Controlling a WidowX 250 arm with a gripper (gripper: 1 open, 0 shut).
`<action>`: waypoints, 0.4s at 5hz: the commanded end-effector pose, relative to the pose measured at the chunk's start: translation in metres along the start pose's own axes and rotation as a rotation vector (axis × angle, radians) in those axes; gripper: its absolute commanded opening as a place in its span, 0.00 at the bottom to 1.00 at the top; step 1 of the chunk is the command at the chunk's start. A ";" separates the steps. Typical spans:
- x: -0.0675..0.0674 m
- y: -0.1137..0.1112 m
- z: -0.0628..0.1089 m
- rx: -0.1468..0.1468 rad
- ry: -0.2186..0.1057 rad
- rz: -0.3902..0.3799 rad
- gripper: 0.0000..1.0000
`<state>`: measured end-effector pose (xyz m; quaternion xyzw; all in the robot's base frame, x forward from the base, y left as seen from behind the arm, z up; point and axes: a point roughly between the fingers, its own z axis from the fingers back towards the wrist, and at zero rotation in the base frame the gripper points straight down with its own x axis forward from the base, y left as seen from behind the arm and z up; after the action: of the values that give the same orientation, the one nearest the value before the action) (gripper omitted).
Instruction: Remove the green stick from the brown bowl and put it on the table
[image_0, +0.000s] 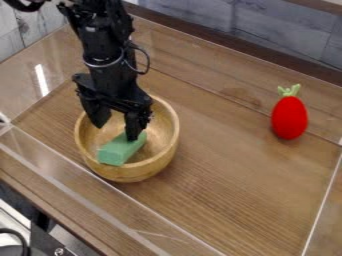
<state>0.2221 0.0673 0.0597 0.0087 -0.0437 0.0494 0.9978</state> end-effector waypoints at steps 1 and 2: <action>-0.001 -0.006 -0.005 0.012 -0.011 0.004 1.00; -0.005 -0.009 -0.015 0.020 -0.006 0.017 1.00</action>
<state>0.2145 0.0572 0.0396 0.0134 -0.0357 0.0595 0.9975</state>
